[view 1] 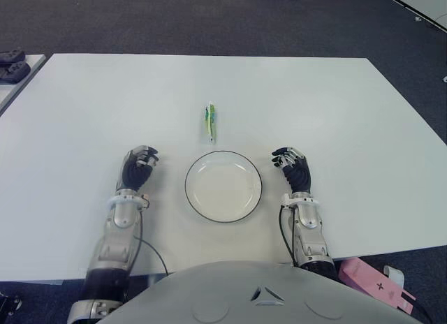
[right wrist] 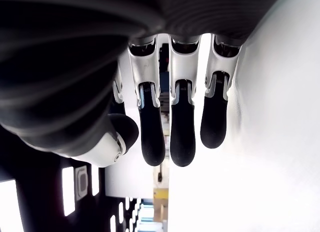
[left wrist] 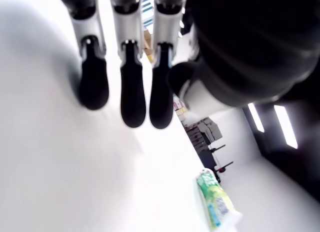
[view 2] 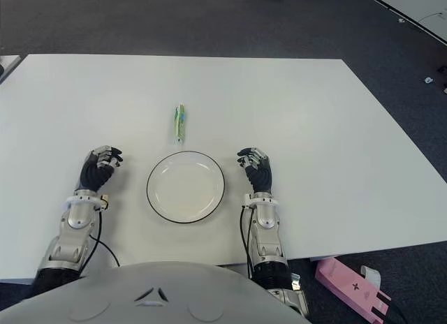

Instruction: Put the toothpaste on the table into the plate.

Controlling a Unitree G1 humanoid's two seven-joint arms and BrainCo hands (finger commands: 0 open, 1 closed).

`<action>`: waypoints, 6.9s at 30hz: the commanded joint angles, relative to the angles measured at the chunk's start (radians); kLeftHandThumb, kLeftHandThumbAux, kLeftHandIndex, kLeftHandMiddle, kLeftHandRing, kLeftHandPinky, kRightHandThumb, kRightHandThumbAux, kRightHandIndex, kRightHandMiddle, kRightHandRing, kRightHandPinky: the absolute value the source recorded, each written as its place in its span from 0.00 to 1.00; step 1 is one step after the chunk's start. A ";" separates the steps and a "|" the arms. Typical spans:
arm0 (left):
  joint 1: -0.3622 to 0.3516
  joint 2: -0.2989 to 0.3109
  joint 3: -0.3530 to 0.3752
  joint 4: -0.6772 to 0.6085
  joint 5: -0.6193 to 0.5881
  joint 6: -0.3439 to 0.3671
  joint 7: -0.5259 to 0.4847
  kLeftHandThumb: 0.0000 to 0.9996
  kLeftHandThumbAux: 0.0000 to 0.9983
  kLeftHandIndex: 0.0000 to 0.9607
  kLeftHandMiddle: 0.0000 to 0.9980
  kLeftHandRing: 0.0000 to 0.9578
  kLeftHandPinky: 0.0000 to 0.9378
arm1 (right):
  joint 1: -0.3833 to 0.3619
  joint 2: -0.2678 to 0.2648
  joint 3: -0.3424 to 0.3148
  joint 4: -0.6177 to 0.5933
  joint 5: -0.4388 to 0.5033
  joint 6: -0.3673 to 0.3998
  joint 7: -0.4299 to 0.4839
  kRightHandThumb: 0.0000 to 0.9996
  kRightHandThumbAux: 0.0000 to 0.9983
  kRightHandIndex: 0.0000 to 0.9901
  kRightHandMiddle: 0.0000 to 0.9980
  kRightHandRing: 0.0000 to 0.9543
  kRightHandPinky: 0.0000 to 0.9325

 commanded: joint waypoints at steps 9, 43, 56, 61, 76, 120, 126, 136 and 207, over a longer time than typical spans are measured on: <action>-0.183 0.171 -0.093 0.175 0.192 -0.143 0.086 0.70 0.73 0.45 0.57 0.62 0.63 | 0.000 0.012 -0.001 0.048 0.006 0.020 -0.003 0.71 0.73 0.44 0.48 0.52 0.53; -0.914 0.332 -0.675 0.930 0.769 -0.321 0.526 0.54 0.64 0.23 0.25 0.27 0.31 | 0.008 0.009 -0.003 0.072 -0.010 -0.019 -0.038 0.71 0.73 0.43 0.49 0.52 0.52; -1.063 0.265 -0.940 1.124 0.940 -0.236 0.670 0.51 0.42 0.00 0.01 0.01 0.03 | 0.023 0.017 -0.004 0.053 -0.002 -0.017 -0.042 0.71 0.73 0.43 0.49 0.52 0.53; -1.088 0.255 -1.016 1.150 0.979 -0.219 0.690 0.52 0.36 0.00 0.00 0.00 0.00 | 0.033 0.020 -0.004 0.040 -0.003 -0.014 -0.044 0.71 0.73 0.43 0.49 0.52 0.52; -1.128 0.161 -1.222 1.220 1.088 -0.159 0.716 0.58 0.35 0.00 0.00 0.00 0.00 | 0.063 0.029 -0.013 -0.003 0.012 0.006 -0.044 0.71 0.73 0.43 0.49 0.51 0.51; -1.145 0.059 -1.365 1.273 1.062 -0.223 0.567 0.63 0.52 0.00 0.00 0.00 0.00 | 0.127 0.038 -0.042 -0.052 0.032 -0.009 -0.044 0.71 0.73 0.43 0.48 0.51 0.51; -1.141 0.061 -1.348 1.275 1.036 -0.226 0.548 0.62 0.51 0.00 0.00 0.00 0.05 | 0.133 0.037 -0.046 -0.065 0.034 0.009 -0.042 0.71 0.73 0.43 0.48 0.51 0.51; -1.111 0.074 -1.198 1.284 0.874 -0.264 0.408 0.64 0.52 0.16 0.22 0.26 0.36 | 0.130 0.030 -0.048 -0.073 0.035 0.024 -0.035 0.71 0.73 0.43 0.48 0.50 0.50; -0.844 0.183 -0.153 1.052 -0.116 -0.246 -0.360 0.84 0.67 0.44 0.56 0.77 0.78 | 0.092 -0.005 -0.045 -0.060 0.037 0.034 -0.007 0.71 0.73 0.43 0.48 0.51 0.52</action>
